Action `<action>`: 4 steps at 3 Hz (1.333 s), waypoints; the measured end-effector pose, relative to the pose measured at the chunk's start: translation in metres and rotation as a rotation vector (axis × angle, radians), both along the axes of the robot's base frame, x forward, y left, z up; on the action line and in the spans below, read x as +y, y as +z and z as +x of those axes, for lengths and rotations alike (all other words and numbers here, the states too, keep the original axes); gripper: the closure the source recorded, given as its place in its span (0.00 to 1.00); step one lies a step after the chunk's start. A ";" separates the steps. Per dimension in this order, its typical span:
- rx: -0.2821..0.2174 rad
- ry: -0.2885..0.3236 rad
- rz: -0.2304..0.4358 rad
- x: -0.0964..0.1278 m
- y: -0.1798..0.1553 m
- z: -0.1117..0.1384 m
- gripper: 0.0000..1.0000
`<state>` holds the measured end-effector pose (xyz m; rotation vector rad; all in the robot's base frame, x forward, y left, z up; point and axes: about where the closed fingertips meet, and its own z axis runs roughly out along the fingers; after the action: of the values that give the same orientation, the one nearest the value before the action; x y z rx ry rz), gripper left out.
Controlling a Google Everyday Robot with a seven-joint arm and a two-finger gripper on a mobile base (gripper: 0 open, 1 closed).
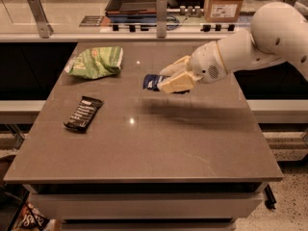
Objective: Move rxbar blueberry near rxbar chocolate
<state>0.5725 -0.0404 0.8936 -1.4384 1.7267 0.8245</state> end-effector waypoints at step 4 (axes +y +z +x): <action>0.085 0.245 -0.029 0.097 -0.044 -0.045 1.00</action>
Offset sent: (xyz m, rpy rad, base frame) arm -0.0495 0.0812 -0.0256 -0.0762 0.0519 0.2619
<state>0.5279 0.0565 0.8493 -1.6796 1.6506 1.0069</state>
